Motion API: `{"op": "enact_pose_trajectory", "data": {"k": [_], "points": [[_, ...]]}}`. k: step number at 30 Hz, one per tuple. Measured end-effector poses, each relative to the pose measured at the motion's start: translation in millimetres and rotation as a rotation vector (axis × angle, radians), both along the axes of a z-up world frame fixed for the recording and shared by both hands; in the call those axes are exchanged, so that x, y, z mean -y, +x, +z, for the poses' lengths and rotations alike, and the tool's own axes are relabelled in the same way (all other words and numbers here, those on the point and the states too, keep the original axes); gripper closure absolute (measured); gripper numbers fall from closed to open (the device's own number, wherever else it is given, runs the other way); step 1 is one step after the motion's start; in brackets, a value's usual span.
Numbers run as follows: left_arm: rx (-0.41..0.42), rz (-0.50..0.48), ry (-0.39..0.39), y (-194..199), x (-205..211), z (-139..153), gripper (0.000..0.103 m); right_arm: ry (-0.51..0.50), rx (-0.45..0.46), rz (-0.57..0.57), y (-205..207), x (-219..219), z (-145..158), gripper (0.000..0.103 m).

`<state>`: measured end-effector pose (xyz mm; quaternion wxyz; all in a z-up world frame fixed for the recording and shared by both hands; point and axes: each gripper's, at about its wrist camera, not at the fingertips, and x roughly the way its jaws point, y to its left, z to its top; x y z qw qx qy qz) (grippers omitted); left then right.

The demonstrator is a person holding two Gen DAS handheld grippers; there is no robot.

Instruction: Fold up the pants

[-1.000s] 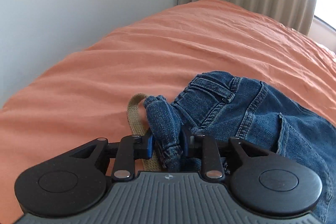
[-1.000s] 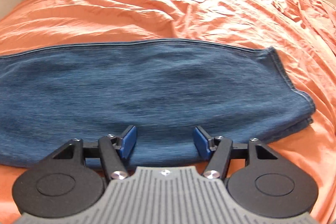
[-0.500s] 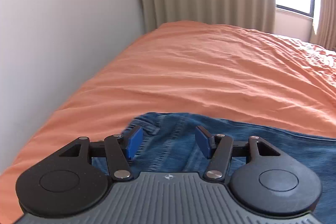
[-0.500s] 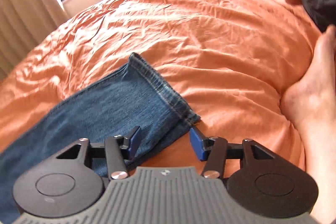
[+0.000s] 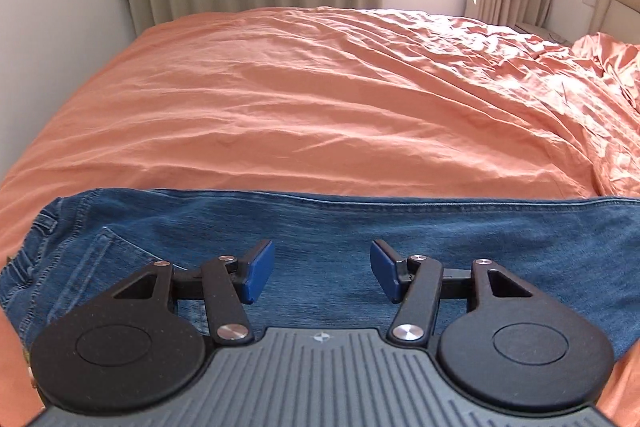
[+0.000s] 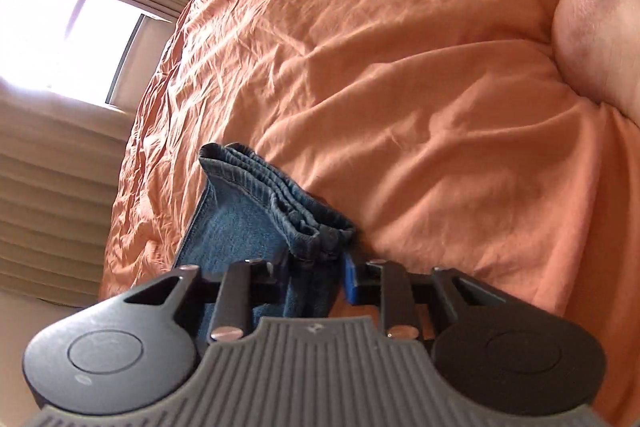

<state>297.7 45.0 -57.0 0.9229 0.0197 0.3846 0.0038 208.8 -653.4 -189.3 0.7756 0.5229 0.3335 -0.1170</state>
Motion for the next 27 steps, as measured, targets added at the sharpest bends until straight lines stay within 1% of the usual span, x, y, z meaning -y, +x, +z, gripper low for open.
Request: {"op": "enact_pose_trajectory", "data": {"k": [1,2,4,6,9,11,13,14,15,16,17,19,21,25,27], "points": [[-0.004,-0.014,0.004,0.4,7.0,-1.8,0.042,-0.033,0.027,0.005,-2.0,0.0,9.3,0.09],[-0.004,-0.028,0.009,1.0,13.2,-3.3,0.044,-0.075,0.034,0.02,-1.9,-0.4,16.7,0.092],[-0.011,-0.072,0.007,4.2,25.7,-7.0,0.044,-0.114,-0.004,0.045,2.8,-2.0,15.3,0.094],[-0.037,-0.119,-0.006,8.7,40.3,-11.8,0.047,-0.092,-0.034,0.034,7.6,1.3,1.3,0.094],[-0.067,-0.188,-0.013,11.6,61.3,-18.5,0.049,-0.063,-0.044,0.036,8.0,5.6,-7.2,0.093],[-0.081,-0.228,-0.011,8.8,71.5,-23.6,0.049,-0.072,-0.03,0.045,4.5,6.8,-3.2,0.086],[-0.092,-0.257,-0.012,2.7,75.7,-29.1,0.049,-0.07,-0.002,0.052,-3.2,5.8,1.2,0.056],[-0.097,-0.267,-0.008,-1.9,77.3,-32.0,0.049,-0.053,0.015,0.059,-5.4,3.5,2.0,0.053],[-0.096,-0.272,-0.001,-7.2,76.9,-34.0,0.049,-0.035,0.014,0.07,-7.8,0.0,2.5,0.052],[-0.091,-0.273,0.014,-15.1,75.9,-35.1,0.049,-0.028,0.009,0.081,-9.1,-4.1,3.3,0.054],[-0.085,-0.277,0.026,-23.6,73.2,-35.1,0.05,-0.042,0.005,0.09,-11.7,-11.5,6.0,0.055],[-0.075,-0.28,0.046,-42.8,67.1,-32.4,0.05,-0.118,0.007,0.133,-14.2,-30.4,17.4,0.059],[-0.074,-0.291,0.062,-66.1,58.3,-28.1,0.05,-0.215,0.027,0.222,-14.9,-59.5,33.8,0.059],[-0.097,-0.307,0.103,-110.1,42.2,-24.5,0.049,-0.332,0.114,0.408,-16.6,-122.2,59.5,0.059],[-0.114,-0.314,0.14,-128.9,35.8,-27.1,0.048,-0.398,0.149,0.494,-17.0,-155.5,67.8,0.059]]}}
